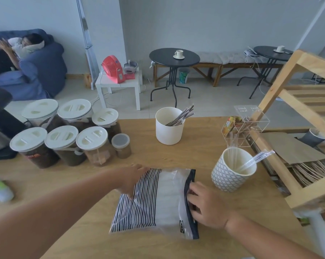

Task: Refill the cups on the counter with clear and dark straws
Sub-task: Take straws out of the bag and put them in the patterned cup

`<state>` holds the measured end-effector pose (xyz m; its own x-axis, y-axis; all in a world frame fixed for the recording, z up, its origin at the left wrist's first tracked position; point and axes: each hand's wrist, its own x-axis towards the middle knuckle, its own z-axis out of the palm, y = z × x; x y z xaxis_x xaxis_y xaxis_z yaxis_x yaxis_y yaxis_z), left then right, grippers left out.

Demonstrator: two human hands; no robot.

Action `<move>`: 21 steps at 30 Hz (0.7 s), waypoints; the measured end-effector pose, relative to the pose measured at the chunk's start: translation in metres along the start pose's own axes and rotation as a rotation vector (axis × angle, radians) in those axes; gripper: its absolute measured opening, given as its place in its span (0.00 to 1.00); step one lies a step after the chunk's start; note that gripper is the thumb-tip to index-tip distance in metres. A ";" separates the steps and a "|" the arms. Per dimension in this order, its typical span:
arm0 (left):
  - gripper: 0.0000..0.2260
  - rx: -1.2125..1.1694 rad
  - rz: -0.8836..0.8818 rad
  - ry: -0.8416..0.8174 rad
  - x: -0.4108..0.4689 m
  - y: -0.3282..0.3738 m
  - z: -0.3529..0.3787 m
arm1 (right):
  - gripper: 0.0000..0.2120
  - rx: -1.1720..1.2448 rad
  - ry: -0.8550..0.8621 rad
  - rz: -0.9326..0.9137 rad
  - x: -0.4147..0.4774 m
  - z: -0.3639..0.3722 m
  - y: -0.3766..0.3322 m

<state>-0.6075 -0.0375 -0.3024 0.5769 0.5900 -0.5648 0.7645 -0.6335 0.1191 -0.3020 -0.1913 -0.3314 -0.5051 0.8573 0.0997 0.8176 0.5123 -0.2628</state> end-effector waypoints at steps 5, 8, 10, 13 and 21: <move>0.56 -0.005 0.021 -0.003 0.005 -0.005 0.005 | 0.26 -0.072 -0.210 0.007 0.008 0.016 -0.005; 0.56 -0.026 0.022 -0.010 0.007 -0.006 0.002 | 0.34 -0.058 -0.251 0.075 0.025 0.017 -0.011; 0.56 -0.030 0.019 -0.023 0.008 -0.007 0.001 | 0.35 0.008 -0.236 0.139 0.033 0.015 -0.013; 0.55 -0.033 0.011 -0.042 0.011 -0.007 -0.001 | 0.30 0.092 -0.208 0.169 0.038 0.008 -0.012; 0.52 -0.024 0.004 -0.031 0.018 -0.006 0.000 | 0.45 0.068 -0.334 0.178 0.042 0.012 -0.018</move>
<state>-0.6016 -0.0232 -0.3132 0.5712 0.5717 -0.5890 0.7690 -0.6236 0.1405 -0.3414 -0.1657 -0.3344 -0.4279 0.8631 -0.2683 0.8862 0.3422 -0.3124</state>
